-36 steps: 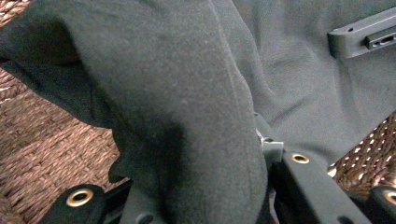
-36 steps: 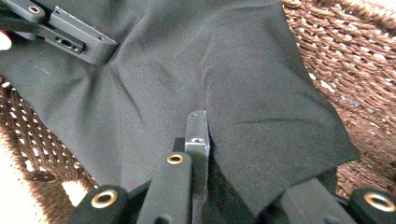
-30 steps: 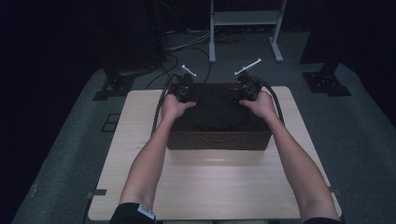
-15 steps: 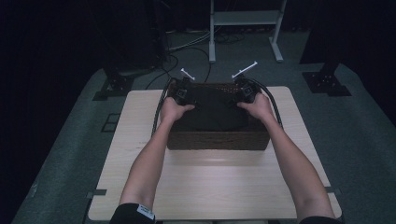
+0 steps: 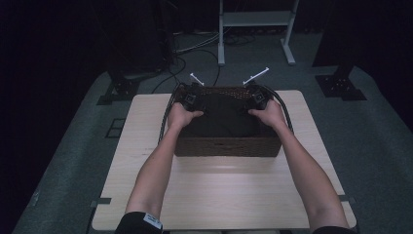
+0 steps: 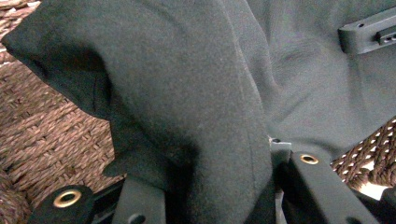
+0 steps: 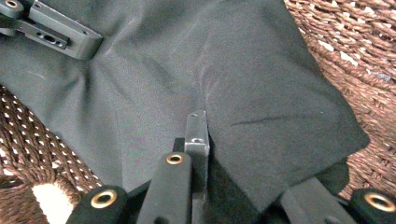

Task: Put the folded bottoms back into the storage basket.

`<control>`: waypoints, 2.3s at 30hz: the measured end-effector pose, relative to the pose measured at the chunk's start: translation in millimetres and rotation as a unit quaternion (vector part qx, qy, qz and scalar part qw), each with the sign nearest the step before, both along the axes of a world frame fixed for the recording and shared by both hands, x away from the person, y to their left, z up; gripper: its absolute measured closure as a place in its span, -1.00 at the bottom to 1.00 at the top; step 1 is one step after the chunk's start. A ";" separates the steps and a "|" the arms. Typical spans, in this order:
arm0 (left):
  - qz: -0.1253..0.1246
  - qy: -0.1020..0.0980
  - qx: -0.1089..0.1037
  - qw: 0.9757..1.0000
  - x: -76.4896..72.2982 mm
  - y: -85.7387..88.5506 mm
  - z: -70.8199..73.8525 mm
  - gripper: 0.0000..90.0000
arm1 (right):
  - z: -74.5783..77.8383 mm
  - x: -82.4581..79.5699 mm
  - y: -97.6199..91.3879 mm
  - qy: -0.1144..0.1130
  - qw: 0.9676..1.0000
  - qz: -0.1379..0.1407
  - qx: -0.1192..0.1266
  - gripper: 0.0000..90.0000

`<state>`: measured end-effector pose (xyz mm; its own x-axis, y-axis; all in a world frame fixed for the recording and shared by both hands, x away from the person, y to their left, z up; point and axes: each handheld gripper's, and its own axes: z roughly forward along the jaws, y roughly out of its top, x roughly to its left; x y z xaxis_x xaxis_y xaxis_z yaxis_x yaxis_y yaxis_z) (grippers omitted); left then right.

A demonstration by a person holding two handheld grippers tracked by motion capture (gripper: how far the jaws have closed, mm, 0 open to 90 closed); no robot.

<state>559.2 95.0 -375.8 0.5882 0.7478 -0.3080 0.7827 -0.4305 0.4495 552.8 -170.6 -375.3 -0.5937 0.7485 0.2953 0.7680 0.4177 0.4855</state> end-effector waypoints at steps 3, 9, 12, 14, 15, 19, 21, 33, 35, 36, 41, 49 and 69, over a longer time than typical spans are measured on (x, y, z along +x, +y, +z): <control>0.002 0.001 0.006 1.000 0.4 -0.9 -1.3 0.36 | -1.9 0.0 -0.6 0.002 1.000 0.000 -0.001 0.71; 0.013 -0.003 0.018 1.000 1.1 4.1 -0.8 0.36 | -5.5 1.4 0.0 0.006 1.000 -0.002 -0.013 0.71; 0.016 -0.001 0.021 1.000 0.9 4.9 -1.6 0.39 | -10.4 2.8 0.5 0.012 1.000 -0.004 -0.022 0.71; 0.016 0.000 0.024 1.000 0.8 4.4 -3.4 0.40 | -13.6 3.5 1.8 0.014 1.000 -0.005 -0.024 0.71; 0.016 0.001 0.025 1.000 0.7 4.3 -4.1 0.39 | -14.8 3.6 2.7 0.016 1.000 -0.004 -0.026 0.70; 0.019 -0.001 0.022 1.000 0.5 6.1 -5.1 0.39 | -16.9 4.1 4.3 0.015 0.999 -0.002 -0.034 0.68; 0.022 0.000 0.023 0.999 0.5 8.3 -5.9 0.36 | -17.5 4.4 3.7 0.016 0.999 -0.005 -0.035 0.64; 0.035 -0.011 0.027 0.999 -1.7 17.5 -0.5 0.28 | -12.6 -0.2 -16.7 0.004 0.998 -0.036 -0.049 0.44; 0.038 -0.015 0.022 0.999 -2.4 18.5 1.1 0.27 | -11.5 -0.8 -18.5 0.005 0.998 -0.038 -0.046 0.43; 0.040 -0.017 0.022 0.999 -2.8 19.5 2.7 0.26 | -8.1 -2.0 -21.6 0.001 0.998 -0.041 -0.046 0.43; 0.042 -0.020 0.023 0.999 -3.9 21.6 5.9 0.24 | -3.2 -3.2 -27.4 -0.006 0.998 -0.044 -0.044 0.41; 0.054 -0.039 0.012 0.998 -7.4 27.7 15.7 0.22 | 4.6 -7.5 -41.8 -0.019 0.997 -0.061 -0.032 0.38; 0.038 -0.073 -0.029 0.996 -30.2 27.3 37.4 0.08 | 26.4 -40.6 -63.2 -0.055 0.997 -0.052 0.018 0.31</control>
<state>529.1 122.3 -338.3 0.5718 0.7757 -0.2672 0.7370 -0.3427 0.5825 512.3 -233.8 -348.9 -0.5435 0.7977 0.2613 0.7477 0.3186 0.5826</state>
